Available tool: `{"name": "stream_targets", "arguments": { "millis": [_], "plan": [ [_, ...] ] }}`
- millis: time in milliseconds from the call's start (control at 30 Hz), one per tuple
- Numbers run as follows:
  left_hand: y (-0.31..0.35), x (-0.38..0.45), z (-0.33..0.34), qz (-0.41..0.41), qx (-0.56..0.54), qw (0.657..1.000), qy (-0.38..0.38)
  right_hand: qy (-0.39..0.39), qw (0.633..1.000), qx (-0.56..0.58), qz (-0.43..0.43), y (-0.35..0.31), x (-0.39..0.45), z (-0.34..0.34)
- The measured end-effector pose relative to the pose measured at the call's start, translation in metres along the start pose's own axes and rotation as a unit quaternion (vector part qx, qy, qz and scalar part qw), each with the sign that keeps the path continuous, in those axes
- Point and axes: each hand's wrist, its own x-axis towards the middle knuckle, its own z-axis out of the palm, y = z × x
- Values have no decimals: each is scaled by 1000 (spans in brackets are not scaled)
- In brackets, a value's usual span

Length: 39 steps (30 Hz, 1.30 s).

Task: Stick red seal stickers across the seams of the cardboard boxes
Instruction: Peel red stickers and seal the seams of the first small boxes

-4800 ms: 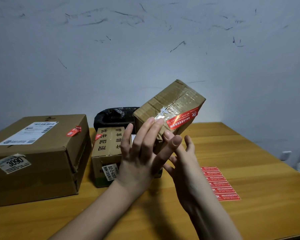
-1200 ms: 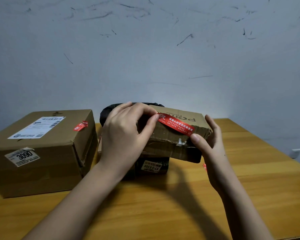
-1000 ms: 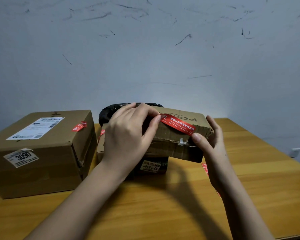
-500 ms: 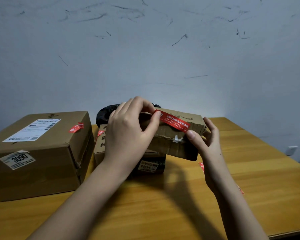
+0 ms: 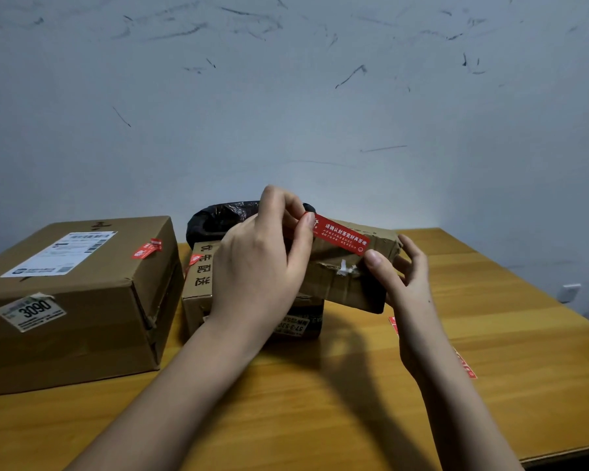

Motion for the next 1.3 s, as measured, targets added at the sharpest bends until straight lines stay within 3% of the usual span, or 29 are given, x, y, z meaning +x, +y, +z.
{"name": "stream_targets", "arguments": {
  "millis": [700,867,967,1067,1300],
  "plan": [
    [8,-2,3,85,21,996,20,30,1000,-6,7,-2,1,-1],
    [6,3,-3,7,-79,997,0,39,998,22,43,-2,2,-10],
    [6,6,-7,-76,-252,964,-31,37,998,19,49,-4,2,-15],
    [7,8,-9,-126,-356,926,-35,33,997,4,64,-9,2,-22],
    [6,0,2,-191,-385,903,5,-20,995,3,99,-16,-6,-35]
  ]
}}
